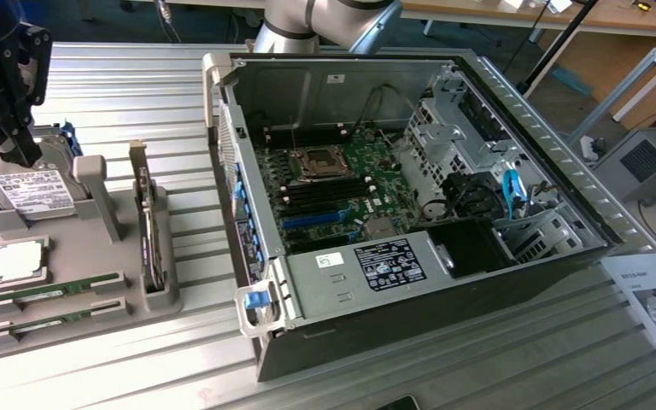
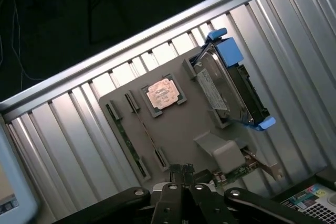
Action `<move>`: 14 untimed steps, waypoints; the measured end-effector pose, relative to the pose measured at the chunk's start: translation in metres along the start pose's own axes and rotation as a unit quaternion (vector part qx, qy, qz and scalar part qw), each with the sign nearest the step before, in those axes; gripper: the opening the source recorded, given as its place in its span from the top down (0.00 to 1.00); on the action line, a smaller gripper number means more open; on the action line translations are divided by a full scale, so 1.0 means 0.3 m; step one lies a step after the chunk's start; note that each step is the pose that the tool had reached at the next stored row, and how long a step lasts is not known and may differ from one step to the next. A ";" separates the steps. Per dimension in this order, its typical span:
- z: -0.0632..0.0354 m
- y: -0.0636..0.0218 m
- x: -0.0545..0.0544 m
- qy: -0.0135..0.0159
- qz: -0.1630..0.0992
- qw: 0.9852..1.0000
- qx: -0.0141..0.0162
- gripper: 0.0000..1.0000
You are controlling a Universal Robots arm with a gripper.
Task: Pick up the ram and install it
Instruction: 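Pick up the ram and move it above insertion slot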
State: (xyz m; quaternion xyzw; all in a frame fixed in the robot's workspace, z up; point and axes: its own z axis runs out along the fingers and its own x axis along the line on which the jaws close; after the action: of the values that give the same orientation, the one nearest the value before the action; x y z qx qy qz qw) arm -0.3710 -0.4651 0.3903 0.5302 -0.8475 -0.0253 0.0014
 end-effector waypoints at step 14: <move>0.001 -0.003 -0.001 0.004 -0.085 0.996 -0.002 0.89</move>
State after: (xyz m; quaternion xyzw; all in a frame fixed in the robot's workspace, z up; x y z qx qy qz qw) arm -0.3700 -0.4651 0.3900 0.6004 -0.7993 -0.0251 0.0035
